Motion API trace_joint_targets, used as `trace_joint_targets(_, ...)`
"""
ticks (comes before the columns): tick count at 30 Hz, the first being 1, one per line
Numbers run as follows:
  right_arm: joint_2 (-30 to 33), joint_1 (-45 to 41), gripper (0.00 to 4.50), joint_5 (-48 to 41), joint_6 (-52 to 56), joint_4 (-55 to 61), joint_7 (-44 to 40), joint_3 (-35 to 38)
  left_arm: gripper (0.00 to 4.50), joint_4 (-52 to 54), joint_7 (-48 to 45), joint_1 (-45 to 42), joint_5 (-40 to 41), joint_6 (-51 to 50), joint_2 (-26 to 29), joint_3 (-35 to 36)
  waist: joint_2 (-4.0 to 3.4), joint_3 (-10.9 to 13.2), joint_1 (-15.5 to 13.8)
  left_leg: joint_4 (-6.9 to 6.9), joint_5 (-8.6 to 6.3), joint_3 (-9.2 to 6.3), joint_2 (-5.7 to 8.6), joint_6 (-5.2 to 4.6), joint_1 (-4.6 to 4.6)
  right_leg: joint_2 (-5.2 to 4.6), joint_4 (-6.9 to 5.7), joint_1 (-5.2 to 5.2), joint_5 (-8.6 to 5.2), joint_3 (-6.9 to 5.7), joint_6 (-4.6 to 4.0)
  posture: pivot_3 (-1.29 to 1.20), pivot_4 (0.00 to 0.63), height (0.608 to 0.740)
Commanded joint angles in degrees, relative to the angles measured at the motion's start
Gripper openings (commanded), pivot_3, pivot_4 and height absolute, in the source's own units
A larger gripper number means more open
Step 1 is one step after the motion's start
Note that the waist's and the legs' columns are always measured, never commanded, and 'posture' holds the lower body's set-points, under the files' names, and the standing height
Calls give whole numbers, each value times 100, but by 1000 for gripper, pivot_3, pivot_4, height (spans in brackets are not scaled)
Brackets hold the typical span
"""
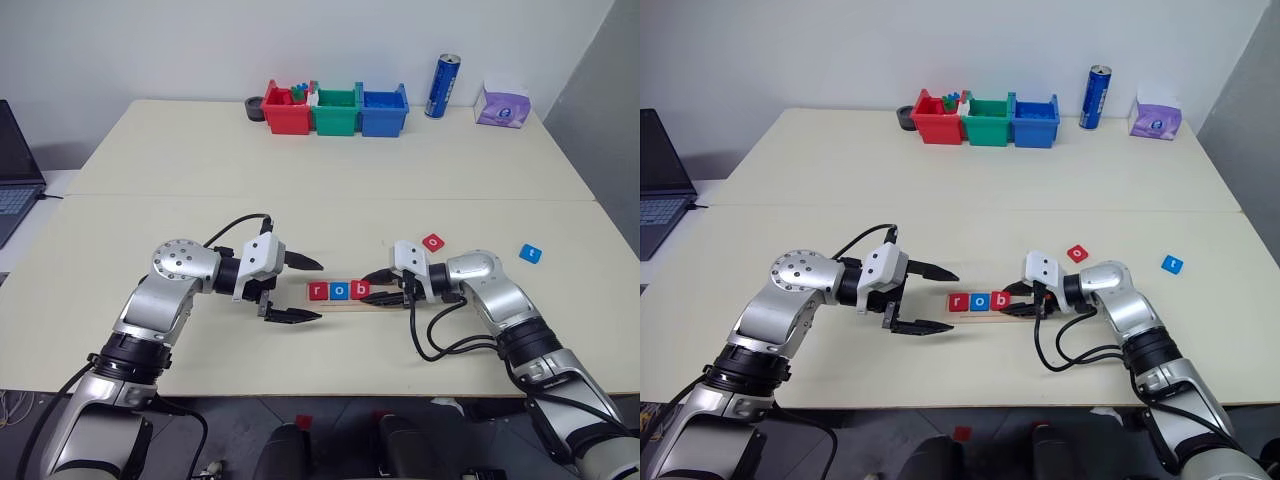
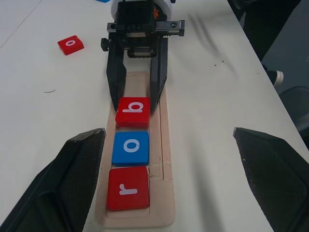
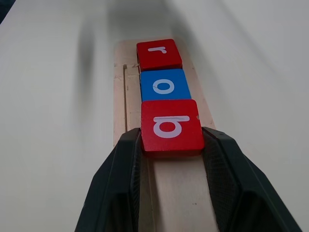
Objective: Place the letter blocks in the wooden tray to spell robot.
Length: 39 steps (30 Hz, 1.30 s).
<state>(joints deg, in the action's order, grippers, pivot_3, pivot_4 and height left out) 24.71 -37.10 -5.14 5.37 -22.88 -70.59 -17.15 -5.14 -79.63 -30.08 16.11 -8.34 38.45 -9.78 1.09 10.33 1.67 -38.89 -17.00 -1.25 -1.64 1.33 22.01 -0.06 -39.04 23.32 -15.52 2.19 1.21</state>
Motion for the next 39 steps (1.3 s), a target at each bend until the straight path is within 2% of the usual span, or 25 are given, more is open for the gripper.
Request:
trace_joint_targets(1, -22, -145, 1462, 53, -135, 50, -80, -47, 4500, 138, -9, -76, 5, 16, 5, -14, 0, 0, 0, 0, 0, 0, 0, 0, 0, 0, 0, 0, 0, 0, 0, 0, 150, 740)
trace_joint_targets(36, -142, -323, 1462, 207, -381, -321, -80, -67, 4500, -53, -21, -148, -87, 154, -36, -13, 0, 0, 2, 0, 0, 0, 0, 0, -1, 0, -2, 0, 0, 0, -1, 0, 150, 740)
trace_joint_targets(39, -138, -350, 2469, 195, -365, -343, -83, -57, 4500, -92, -32, -168, -101, 177, -37, -9, 0, 0, 2, 0, 0, 0, 0, 0, -1, 0, -2, 0, 0, 0, -1, 0, 150, 740)
